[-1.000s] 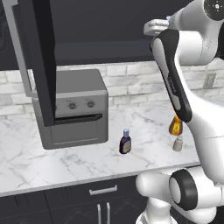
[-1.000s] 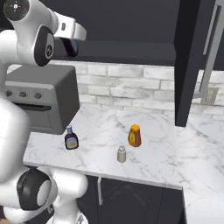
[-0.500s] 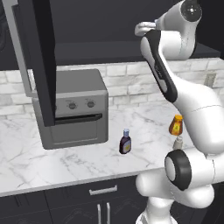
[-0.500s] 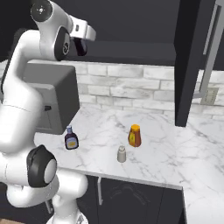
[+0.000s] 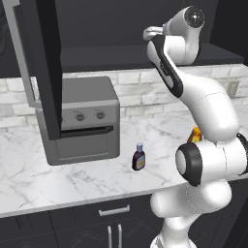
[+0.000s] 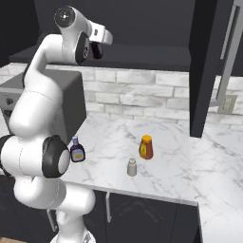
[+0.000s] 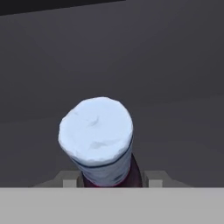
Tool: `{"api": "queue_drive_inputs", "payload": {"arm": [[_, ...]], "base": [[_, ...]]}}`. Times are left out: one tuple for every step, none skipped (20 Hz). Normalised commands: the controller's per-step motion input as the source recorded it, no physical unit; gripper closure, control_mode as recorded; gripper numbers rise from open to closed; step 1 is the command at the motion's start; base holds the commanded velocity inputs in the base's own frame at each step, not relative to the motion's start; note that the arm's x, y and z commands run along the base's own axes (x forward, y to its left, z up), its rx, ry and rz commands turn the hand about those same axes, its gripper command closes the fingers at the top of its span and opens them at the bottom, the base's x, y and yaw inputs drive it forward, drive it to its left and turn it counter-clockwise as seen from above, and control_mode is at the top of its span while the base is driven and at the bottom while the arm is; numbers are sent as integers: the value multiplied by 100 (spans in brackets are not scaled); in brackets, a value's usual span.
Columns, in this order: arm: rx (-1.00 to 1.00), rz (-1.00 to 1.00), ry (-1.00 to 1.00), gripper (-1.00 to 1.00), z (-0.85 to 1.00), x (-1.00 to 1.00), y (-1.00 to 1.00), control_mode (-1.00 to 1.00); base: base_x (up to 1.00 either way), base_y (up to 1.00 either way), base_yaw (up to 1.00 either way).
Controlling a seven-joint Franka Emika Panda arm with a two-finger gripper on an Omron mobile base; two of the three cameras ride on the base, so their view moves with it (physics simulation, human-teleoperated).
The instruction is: There are various items on the counter. Only move the condiments/shakers into the cabinet.
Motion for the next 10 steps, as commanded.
{"api": "queue_drive_inputs", "payload": {"arm": [[4,0,3,100,-6,78,-9,-100],[5,0,4,100,-6,76,-9,-100],[5,0,6,100,-7,76,-9,-100],[6,0,7,100,-8,77,-9,-100],[2,0,6,100,-12,75,-7,-100],[0,0,1,100,-20,71,0,-100],[0,0,2,100,-23,68,0,-100],[0,0,4,100,-29,64,0,-100],[0,0,10,100,-44,59,0,-100],[-1,0,12,100,-49,58,0,-100]], "base": [[0,0,0],[0,0,0],[0,0,0],[0,0,0],[0,0,0],[0,0,0],[0,0,0],[0,0,0],[0,0,0],[0,0,0]]}}
